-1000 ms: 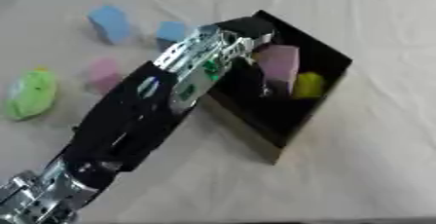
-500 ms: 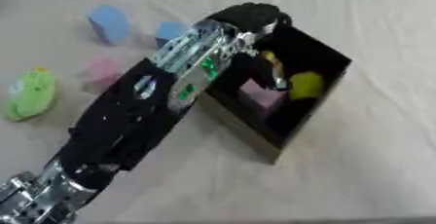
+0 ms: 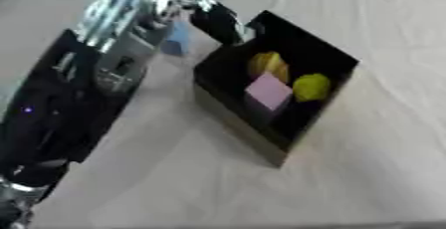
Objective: Pick up objects on the table and place them in the box.
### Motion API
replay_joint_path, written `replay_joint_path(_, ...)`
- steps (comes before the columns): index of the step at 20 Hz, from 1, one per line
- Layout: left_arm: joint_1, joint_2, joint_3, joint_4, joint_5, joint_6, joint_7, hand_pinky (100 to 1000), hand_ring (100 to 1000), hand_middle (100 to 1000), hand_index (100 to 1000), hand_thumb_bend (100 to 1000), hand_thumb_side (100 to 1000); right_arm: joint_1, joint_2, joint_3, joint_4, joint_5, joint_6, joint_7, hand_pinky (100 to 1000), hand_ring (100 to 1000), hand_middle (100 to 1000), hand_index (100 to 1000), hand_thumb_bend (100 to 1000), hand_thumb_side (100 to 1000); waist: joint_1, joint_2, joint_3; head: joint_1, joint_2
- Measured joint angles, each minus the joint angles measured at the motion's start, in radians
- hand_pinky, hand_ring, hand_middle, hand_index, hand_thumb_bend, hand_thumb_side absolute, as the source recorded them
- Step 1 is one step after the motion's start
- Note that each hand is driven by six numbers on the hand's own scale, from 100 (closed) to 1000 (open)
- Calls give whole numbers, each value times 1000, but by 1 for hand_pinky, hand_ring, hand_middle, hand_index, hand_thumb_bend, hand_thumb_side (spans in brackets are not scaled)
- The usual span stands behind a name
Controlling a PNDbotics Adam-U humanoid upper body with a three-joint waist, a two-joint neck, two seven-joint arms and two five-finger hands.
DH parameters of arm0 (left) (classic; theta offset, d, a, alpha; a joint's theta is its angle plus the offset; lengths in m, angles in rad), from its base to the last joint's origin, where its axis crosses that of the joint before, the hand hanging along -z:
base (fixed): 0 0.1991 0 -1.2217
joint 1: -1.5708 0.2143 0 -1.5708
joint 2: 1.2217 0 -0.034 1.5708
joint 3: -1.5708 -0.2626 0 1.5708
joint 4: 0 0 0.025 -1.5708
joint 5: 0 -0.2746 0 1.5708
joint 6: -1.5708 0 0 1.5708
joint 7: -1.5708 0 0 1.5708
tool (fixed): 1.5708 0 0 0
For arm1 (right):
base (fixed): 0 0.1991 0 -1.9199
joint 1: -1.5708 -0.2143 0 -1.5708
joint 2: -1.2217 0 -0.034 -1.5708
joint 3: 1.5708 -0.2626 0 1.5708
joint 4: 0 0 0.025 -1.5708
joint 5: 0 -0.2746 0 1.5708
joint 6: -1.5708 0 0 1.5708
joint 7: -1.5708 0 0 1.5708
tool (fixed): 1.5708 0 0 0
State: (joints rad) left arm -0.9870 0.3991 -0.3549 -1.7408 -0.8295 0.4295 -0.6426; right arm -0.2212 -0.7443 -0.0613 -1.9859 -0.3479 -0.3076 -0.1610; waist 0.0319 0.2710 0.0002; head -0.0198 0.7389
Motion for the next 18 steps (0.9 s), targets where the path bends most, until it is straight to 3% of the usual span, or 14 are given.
replay_joint_path(7,138,248,127,-133,92,72,18,884,876,836,881,454,290,2,-2,-6,0,11,-11,-14,869,825,583,773,100,544,0,5,13,-3,7)
replay_joint_path(14,267,415,191,-138,144,118,37,899,889,850,902,536,288,2,-2,-6,0,29,-16,-19,869,825,582,773,100,543,-1,22,21,18,3)
replay_joint_path(15,281,432,195,-131,149,121,37,900,890,849,904,529,195,2,-2,-6,0,31,-16,-19,869,825,582,773,100,535,-1,24,21,20,1)
replay_joint_path(16,294,447,199,-124,153,125,36,903,893,855,907,559,290,2,-2,-6,0,32,-17,-20,869,826,582,773,100,542,-1,25,21,23,-1)
replay_joint_path(18,322,475,201,-106,158,129,34,908,897,859,911,585,300,2,-2,-6,0,34,-17,-20,869,826,581,773,100,543,-3,26,21,29,-3)
